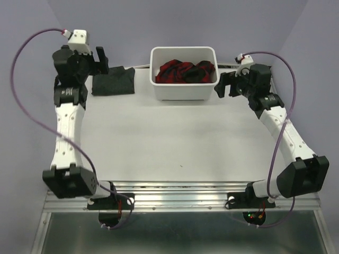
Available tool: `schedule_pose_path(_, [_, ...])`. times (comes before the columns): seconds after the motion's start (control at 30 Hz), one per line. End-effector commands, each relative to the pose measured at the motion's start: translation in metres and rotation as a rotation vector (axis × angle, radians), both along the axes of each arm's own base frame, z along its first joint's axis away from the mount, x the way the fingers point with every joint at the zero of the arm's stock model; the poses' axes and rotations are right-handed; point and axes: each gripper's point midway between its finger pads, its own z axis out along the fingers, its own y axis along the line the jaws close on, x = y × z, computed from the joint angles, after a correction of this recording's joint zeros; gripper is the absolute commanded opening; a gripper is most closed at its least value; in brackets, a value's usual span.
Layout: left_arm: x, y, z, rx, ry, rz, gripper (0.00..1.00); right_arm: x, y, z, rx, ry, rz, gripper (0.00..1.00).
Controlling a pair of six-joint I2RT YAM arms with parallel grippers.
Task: Fold and stack the skirts
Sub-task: Neatly place the folded skirt to the corner, then grab the skirt from the pile
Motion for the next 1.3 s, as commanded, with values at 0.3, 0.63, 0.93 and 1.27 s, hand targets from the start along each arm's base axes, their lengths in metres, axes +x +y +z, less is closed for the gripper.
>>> schedule_pose_path(0.3, [-0.106, -0.057, -0.032, -0.087, 0.022, -0.194, 0.99, 0.128, 0.039, 0.059, 0.131, -0.113, 0.061, 1.00])
schedule_pose_path(0.63, [-0.107, -0.061, -0.057, -0.129, 0.086, -0.183, 0.99, 0.196, 0.059, -0.023, 0.083, -0.011, 0.029, 0.99])
schedule_pose_path(0.93, [-0.103, -0.062, -0.050, -0.166, 0.076, -0.177, 0.99, 0.191, 0.088, -0.088, 0.023, 0.117, 0.076, 0.98])
schedule_pose_path(1.27, [-0.104, -0.061, -0.058, -0.169, 0.090, -0.161, 0.99, 0.205, 0.093, -0.145, -0.068, 0.197, 0.019, 0.95])
